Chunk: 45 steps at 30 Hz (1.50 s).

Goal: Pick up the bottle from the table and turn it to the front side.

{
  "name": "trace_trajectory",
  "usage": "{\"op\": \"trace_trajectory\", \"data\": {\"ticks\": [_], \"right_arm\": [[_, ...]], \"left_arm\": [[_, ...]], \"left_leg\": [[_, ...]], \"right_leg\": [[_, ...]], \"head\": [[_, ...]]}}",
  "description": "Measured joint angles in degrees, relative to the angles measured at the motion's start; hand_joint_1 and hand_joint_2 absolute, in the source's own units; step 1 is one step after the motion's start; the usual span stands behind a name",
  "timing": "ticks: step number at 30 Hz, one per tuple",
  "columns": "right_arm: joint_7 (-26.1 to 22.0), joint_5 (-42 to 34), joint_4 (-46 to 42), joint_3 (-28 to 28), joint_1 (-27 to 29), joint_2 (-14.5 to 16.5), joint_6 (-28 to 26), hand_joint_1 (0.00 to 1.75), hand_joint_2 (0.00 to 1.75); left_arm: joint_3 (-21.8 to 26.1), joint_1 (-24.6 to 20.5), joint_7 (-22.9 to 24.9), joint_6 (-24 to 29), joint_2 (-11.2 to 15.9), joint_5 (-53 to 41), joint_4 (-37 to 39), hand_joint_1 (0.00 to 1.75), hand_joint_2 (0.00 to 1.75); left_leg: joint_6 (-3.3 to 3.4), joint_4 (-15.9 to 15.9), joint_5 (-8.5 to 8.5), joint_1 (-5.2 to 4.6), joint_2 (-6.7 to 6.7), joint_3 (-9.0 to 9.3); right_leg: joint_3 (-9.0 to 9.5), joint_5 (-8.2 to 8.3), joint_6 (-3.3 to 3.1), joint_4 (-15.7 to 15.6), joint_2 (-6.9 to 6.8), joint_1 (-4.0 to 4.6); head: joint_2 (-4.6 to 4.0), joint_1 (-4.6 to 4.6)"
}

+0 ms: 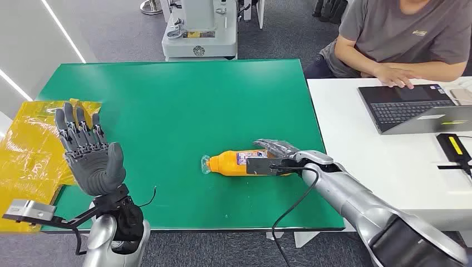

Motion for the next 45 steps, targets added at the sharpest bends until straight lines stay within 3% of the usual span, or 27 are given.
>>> {"op": "trace_trajectory", "data": {"ticks": [8,12,16,20,29,33,45], "right_arm": [[0.3,0.3,0.9,-0.2,1.2,-0.1,-1.5,0.00,0.00],[0.4,0.9,1.0,-0.6,1.8,-0.3,-1.8,0.00,1.75],[0.6,2.2,1.0,-1.3,2.2,-0.3,-1.9,0.00,1.75],[1.1,2.9,1.0,-1.9,2.6,-0.3,-2.2,0.00,0.00],[1.9,3.1,1.0,-4.3,3.0,-0.3,-2.9,0.00,0.00],[2.4,3.4,1.0,-5.0,3.2,-0.3,-3.3,0.00,1.75],[3.4,5.4,1.0,-6.3,5.4,-1.0,-4.6,0.00,1.75]], "left_arm": [[0.0,0.3,0.9,-1.0,0.0,-0.4,-0.4,0.00,1.75],[0.0,0.3,1.0,-1.2,-0.2,-0.5,-0.4,0.00,1.75],[0.0,0.3,1.1,-1.9,-0.5,-1.0,-0.4,0.00,1.75],[0.0,0.3,1.1,-2.1,-0.6,-1.2,-0.4,0.00,1.75],[0.1,-0.1,1.7,-2.6,-1.1,-1.4,-0.4,0.00,1.75],[0.2,-0.2,1.7,-2.7,-1.4,-1.4,-0.4,0.00,1.75],[0.2,-0.5,1.8,-2.7,-1.4,-1.5,-0.4,0.00,1.75]], "left_leg": [[0.01,0.0,-0.01,0.00,0.02,0.32],[0.02,0.0,-0.02,0.00,0.02,0.49],[0.02,0.0,-0.02,0.00,0.02,0.59],[0.02,0.0,-0.02,0.00,0.02,0.69],[0.05,0.0,-0.03,0.00,0.02,0.71],[0.05,0.0,-0.04,0.00,0.02,0.70],[0.07,0.0,-0.06,-0.01,0.05,0.60]], "right_leg": [[0.31,-0.01,0.01,0.0,0.01,0.00],[0.50,-0.02,0.03,-0.1,0.02,0.00],[0.62,-0.04,0.05,-0.1,0.01,0.00],[0.72,-0.04,0.05,-0.1,0.01,0.00],[0.77,-0.03,0.06,-0.1,0.00,0.00],[0.76,-0.03,0.06,-0.1,0.01,0.00],[0.65,-0.02,0.06,-0.1,0.04,0.00]], "head": [[0.00,0.00],[0.00,0.00],[0.00,0.00],[0.00,0.00],[0.00,0.01],[0.00,0.00],[0.00,0.01]]}}
